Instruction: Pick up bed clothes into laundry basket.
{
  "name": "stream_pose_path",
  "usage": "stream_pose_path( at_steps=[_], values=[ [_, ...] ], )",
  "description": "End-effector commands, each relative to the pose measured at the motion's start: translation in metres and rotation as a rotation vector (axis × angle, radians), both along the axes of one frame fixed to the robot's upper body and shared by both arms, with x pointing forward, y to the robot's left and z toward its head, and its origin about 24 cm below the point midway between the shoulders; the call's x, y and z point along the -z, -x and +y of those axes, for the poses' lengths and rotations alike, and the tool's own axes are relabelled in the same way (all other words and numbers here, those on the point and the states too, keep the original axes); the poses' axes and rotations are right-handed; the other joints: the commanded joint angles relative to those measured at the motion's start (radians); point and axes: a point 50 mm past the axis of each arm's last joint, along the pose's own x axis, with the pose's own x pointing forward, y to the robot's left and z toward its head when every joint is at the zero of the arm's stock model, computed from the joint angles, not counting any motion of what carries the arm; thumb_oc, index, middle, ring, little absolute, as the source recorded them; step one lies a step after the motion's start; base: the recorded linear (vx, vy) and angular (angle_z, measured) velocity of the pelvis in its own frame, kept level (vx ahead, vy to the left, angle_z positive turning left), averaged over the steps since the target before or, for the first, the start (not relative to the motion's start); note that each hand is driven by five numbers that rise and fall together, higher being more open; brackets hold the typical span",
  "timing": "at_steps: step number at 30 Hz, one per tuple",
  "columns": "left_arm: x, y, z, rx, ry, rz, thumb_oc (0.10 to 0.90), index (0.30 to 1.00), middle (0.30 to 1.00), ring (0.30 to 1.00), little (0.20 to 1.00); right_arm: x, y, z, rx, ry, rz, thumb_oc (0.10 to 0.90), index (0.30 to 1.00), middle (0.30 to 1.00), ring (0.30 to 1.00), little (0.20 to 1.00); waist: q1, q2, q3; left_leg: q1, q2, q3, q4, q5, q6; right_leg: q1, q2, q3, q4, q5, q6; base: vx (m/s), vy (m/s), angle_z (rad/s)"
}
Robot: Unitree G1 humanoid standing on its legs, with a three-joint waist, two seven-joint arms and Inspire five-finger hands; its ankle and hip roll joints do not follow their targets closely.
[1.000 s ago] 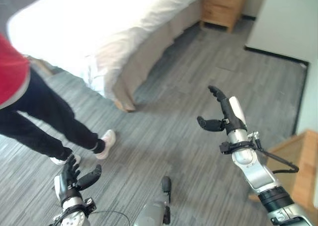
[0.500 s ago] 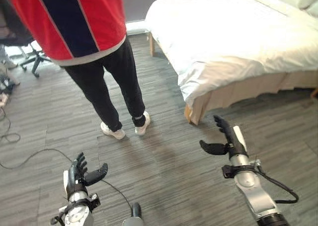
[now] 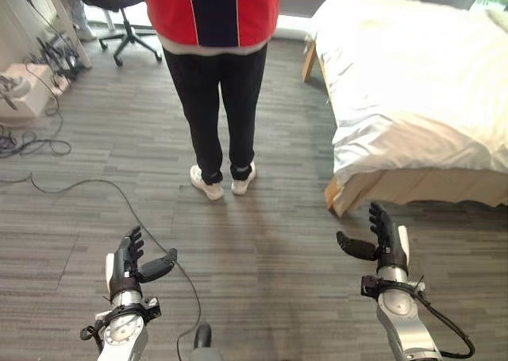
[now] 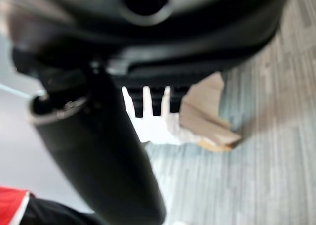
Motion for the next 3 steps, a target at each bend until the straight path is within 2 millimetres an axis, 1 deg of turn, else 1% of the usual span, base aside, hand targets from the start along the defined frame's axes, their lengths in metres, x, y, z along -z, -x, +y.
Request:
stream_pose_path(
  at_steps=[1,3],
  values=[
    [-0.0426,-0.0118,0.0100,0.036,-0.112,-0.208,0.800,0.900,0.900,0.900,0.900,-0.0390,-0.0198,-0.0001,-0.042,0.038,-0.196,0.800,0.900,0.900,0.900,0.900,0.002,-0.008,-0.086,0.024,-0.016,-0.021,0.017,-0.162,0.041,-0.060,-0.057,-0.024,-0.154,0.183,0.070,0.06,0.061,0.02],
    [-0.0381,-0.0098,0.0077,0.049,-0.111,-0.185,0.800,0.900,0.900,0.900,0.900,-0.0370,-0.0188,0.0006,-0.054,0.044,-0.183,0.800,0.900,0.900,0.900,0.900,0.000,-0.003,-0.092,0.035,-0.014,-0.019,0.002,-0.156,0.037,-0.057,-0.061,-0.026,-0.157,0.181,0.071,0.04,0.058,0.04]
  ],
)
